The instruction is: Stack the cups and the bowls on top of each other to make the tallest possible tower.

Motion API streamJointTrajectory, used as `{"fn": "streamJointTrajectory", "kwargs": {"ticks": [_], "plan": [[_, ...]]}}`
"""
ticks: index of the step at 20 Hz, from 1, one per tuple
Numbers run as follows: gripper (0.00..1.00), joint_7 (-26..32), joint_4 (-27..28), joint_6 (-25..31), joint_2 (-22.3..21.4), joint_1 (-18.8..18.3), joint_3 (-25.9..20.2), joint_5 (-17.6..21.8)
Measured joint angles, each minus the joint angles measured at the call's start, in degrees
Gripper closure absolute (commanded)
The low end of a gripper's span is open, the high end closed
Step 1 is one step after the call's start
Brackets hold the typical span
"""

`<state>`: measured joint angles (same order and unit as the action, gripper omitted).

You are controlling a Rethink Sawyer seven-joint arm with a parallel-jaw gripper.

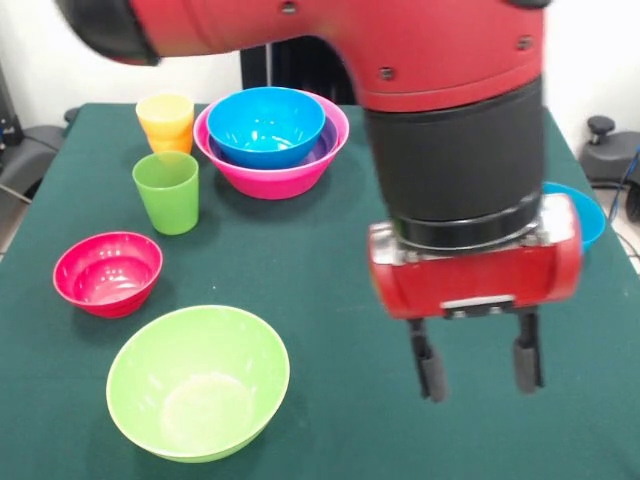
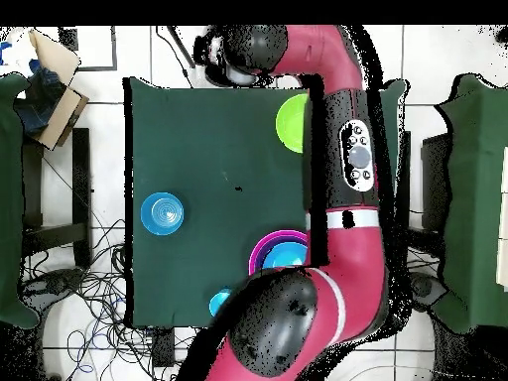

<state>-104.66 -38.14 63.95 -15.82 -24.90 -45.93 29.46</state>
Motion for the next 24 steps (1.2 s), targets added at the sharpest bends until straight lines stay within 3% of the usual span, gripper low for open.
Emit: {"fn": "streamJointTrajectory", "kwargs": {"ticks": [10,16,24], "plan": [[0.00,0.00,-14.92,-13.97,-4.72,-8.90,0.15,-1.19],[0.00,0.00,-19.71,-17.47,-6.11,-11.63,0.17,-1.18],[0.00,0.00,-21.60,-18.61,-5.79,-11.88,0.14,-0.90]]}}
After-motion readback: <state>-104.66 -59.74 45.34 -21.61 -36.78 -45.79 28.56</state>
